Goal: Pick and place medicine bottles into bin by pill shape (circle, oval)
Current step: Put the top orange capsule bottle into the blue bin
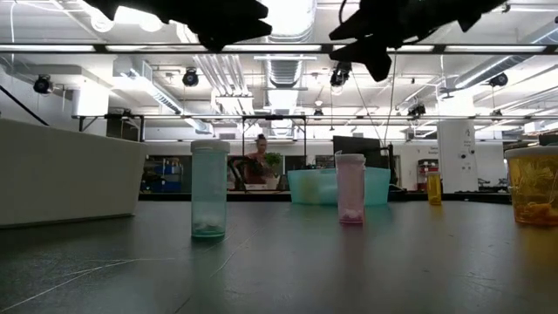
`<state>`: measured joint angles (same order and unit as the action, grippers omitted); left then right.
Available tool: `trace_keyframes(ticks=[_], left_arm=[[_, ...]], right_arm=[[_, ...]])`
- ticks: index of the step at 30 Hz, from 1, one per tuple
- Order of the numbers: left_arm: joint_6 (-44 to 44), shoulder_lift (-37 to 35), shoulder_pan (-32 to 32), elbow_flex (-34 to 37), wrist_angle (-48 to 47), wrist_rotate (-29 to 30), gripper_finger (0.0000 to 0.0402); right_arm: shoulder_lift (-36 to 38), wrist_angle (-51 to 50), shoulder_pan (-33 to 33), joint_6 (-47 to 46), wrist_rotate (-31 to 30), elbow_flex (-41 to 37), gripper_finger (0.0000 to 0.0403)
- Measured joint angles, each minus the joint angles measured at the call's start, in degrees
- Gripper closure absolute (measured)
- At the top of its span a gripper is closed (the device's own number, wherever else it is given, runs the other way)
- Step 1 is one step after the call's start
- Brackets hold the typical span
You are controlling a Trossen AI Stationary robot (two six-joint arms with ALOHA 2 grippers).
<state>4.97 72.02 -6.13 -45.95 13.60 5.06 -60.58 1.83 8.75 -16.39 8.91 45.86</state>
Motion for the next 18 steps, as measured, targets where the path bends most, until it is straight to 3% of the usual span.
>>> trace_keyframes(ticks=[11,18], left_arm=[[1.34,-4.2,-0.01,0.58,-1.01,3.4,0.0195],[-6.35,-2.64,-1.59,0.63,0.63,3.45,0.0195]], right_arm=[[-6.59,-15.76,-8.41,-15.48,-0.6,6.68,0.0227],[-10.85,-29.05,-14.7,-19.88,-9.32,10.78,0.0227]])
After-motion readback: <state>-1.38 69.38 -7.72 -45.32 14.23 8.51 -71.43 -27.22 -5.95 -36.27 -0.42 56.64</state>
